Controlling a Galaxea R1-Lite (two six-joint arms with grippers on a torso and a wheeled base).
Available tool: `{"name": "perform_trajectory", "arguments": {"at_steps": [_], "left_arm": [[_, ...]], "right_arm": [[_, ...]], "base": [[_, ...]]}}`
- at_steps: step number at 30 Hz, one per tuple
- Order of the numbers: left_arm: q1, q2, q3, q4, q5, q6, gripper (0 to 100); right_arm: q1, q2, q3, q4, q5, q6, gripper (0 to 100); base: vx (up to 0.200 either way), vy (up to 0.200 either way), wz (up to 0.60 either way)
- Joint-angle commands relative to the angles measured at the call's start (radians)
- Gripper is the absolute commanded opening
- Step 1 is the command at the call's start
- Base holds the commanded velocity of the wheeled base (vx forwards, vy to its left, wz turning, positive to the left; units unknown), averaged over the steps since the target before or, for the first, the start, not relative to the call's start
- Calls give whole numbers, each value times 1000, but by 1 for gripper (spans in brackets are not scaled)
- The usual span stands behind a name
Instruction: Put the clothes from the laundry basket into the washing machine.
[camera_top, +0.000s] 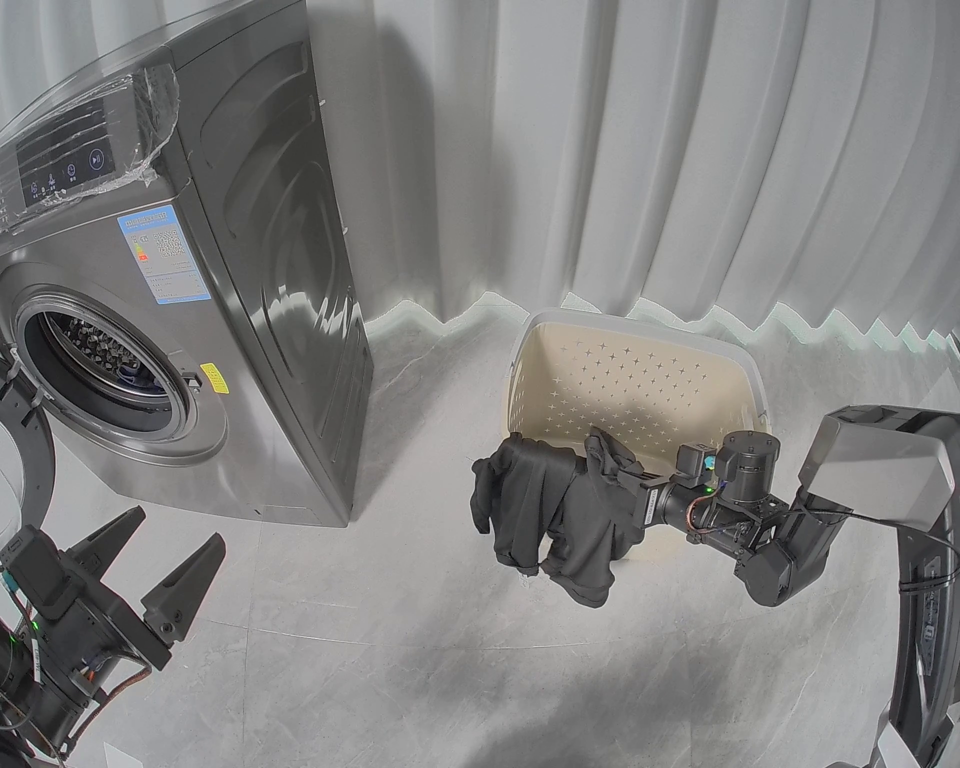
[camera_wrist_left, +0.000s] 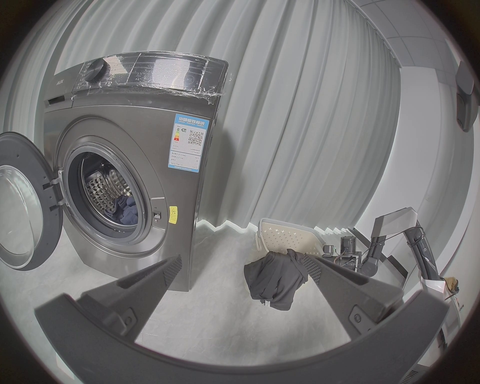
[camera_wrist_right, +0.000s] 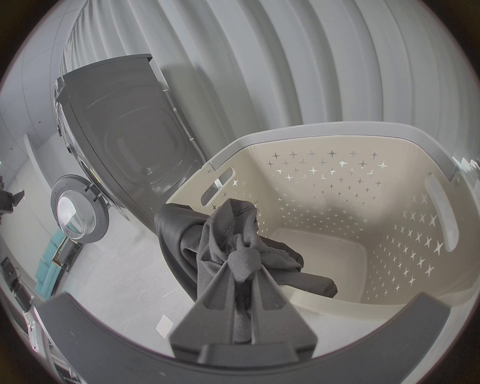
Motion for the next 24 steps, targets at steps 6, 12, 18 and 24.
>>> {"name": "perform_trajectory", "arguments": {"at_steps": [6, 12, 18, 24], "left_arm": [[-2, 6, 0, 0, 1, 0, 100], [-10, 39, 0, 0, -4, -2, 100], [-10, 49, 6, 0, -10, -19, 100], [-12, 48, 20, 0, -10, -19, 100]], "right_arm": [[10, -276, 181, -69, -8, 18, 0], [56, -458, 302, -95, -46, 18, 0], [119, -596, 369, -95, -81, 18, 0], [183, -711, 420, -88, -120, 10, 0]], "base": [[0, 0, 0], [0, 0, 0], [0, 0, 0], [0, 0, 0]]}}
